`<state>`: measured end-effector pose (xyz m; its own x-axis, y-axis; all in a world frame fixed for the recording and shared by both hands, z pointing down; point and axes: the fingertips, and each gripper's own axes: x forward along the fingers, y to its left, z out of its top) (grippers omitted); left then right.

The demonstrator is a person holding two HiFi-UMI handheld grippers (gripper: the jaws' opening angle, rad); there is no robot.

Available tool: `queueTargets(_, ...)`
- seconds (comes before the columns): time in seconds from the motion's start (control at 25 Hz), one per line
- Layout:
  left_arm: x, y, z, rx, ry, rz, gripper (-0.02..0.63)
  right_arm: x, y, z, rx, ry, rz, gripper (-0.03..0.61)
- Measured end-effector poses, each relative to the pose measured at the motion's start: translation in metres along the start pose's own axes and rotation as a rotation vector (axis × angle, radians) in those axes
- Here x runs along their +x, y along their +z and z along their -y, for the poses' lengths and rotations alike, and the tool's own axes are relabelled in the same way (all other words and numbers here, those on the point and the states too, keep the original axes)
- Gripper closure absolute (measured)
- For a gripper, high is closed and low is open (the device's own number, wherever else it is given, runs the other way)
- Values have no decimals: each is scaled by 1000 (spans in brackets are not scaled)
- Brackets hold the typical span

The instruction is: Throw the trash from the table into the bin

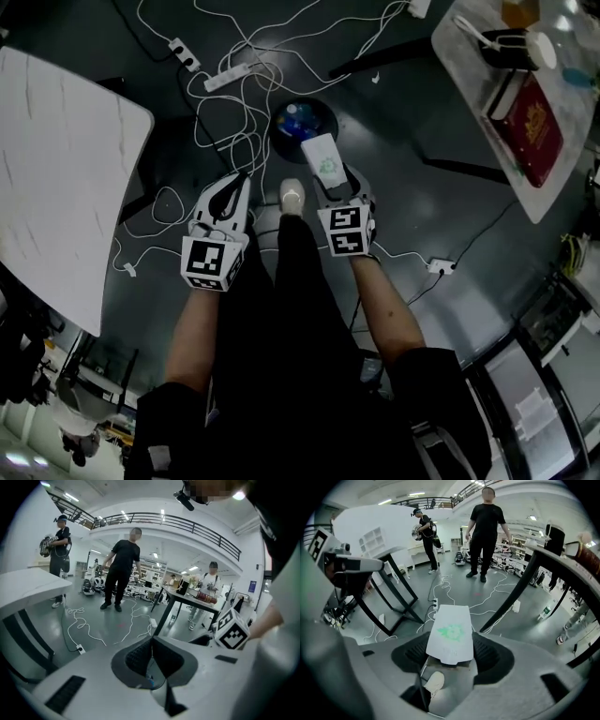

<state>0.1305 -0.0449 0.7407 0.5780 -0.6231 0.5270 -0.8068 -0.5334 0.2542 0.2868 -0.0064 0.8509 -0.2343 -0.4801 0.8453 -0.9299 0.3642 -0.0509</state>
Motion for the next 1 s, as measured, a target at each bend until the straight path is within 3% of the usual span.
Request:
queueTargets(0.2, 9, -21, 2, -7, -5, -57, 598, 46, -29, -2, -43, 22, -93, 310)
queueTargets(0.56, 6, -49, -12, -44, 26, -75, 598, 111, -57, -15, -129, 77, -200, 310)
queueTargets(0.72, -1, -63, -19, -25, 39, -50, 598, 133, -70, -14, -186, 71, -238, 310)
queueTargets(1.0, -18, -86, -28, -80, 72, -110, 598, 157, -70, -21, -233, 89, -263, 310)
